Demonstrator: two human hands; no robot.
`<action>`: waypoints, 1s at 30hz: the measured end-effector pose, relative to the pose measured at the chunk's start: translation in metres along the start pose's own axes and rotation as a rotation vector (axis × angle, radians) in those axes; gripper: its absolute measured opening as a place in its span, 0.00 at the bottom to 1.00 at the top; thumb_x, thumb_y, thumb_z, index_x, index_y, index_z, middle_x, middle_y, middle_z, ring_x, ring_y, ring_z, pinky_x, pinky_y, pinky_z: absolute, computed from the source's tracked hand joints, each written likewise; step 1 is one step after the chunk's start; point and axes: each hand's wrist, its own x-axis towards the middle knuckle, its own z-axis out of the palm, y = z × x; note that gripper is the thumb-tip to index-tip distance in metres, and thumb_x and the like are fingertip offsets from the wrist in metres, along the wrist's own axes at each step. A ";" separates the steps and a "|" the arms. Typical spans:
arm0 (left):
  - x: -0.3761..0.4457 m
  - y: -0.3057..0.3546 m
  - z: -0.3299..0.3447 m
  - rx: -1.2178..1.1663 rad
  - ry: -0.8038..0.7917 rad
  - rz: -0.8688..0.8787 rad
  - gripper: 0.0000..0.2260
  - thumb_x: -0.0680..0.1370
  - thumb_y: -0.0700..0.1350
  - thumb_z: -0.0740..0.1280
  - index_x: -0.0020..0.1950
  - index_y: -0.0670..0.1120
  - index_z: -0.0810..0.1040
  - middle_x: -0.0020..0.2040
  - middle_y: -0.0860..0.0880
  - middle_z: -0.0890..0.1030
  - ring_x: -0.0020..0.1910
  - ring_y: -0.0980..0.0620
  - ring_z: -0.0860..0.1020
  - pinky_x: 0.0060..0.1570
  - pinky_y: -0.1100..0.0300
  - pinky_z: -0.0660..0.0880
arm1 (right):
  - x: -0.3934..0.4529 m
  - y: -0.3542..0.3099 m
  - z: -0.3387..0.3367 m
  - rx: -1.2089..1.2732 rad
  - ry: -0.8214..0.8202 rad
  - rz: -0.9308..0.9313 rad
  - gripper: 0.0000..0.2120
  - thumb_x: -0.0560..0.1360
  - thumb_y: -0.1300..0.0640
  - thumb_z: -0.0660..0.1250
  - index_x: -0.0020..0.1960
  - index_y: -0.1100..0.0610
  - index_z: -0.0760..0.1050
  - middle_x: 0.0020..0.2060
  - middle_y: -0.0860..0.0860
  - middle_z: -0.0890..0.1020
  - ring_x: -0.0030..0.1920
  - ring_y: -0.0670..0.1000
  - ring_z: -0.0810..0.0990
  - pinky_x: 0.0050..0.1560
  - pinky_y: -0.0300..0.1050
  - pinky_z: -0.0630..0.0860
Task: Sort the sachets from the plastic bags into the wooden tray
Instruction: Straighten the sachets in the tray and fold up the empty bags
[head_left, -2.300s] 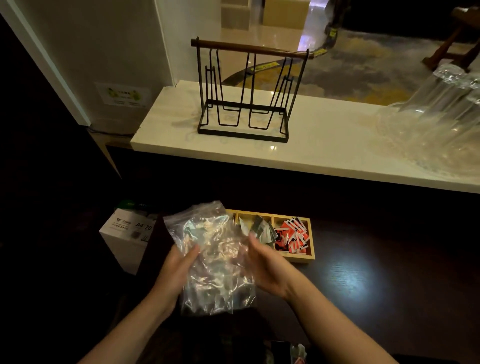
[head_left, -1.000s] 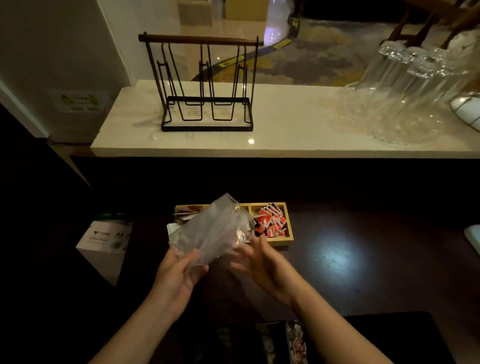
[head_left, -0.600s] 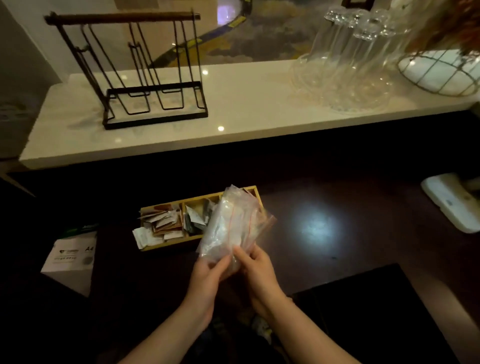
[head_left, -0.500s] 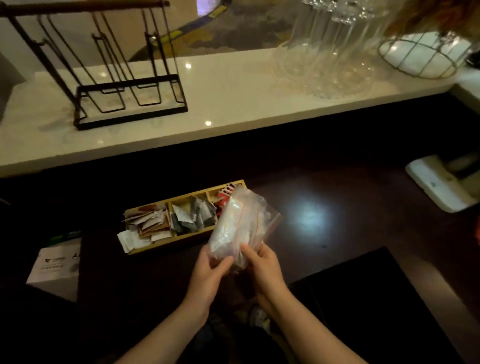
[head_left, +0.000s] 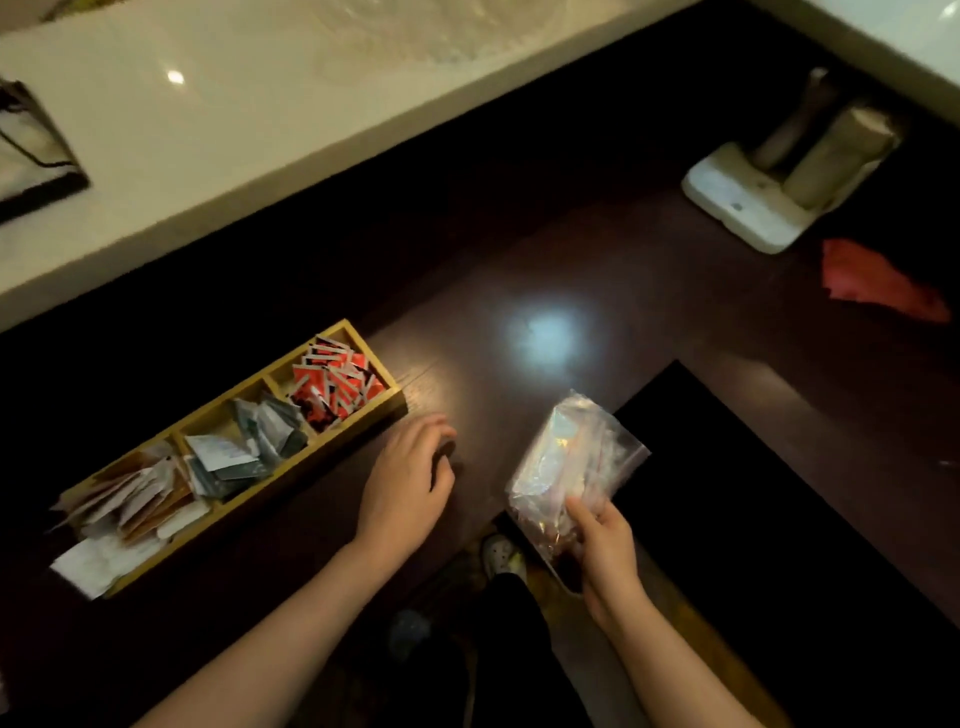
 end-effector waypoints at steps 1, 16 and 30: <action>0.005 0.000 0.007 0.042 -0.025 0.029 0.13 0.76 0.41 0.63 0.60 0.48 0.74 0.67 0.52 0.73 0.69 0.54 0.67 0.68 0.54 0.68 | 0.004 0.005 -0.010 0.004 0.040 0.007 0.10 0.77 0.60 0.64 0.52 0.65 0.77 0.42 0.59 0.84 0.42 0.58 0.82 0.44 0.51 0.79; 0.034 -0.010 0.075 0.512 -0.231 0.196 0.23 0.79 0.50 0.52 0.75 0.54 0.61 0.76 0.52 0.62 0.76 0.51 0.58 0.73 0.45 0.56 | 0.124 0.127 -0.077 0.250 0.300 0.487 0.13 0.77 0.62 0.63 0.59 0.67 0.73 0.41 0.58 0.79 0.37 0.54 0.79 0.26 0.40 0.78; 0.037 -0.013 0.088 0.475 -0.100 0.231 0.23 0.78 0.50 0.52 0.73 0.53 0.64 0.75 0.51 0.63 0.75 0.49 0.60 0.72 0.45 0.53 | 0.209 0.209 -0.093 0.326 0.316 0.714 0.23 0.78 0.42 0.58 0.63 0.58 0.70 0.45 0.56 0.80 0.44 0.56 0.79 0.40 0.49 0.76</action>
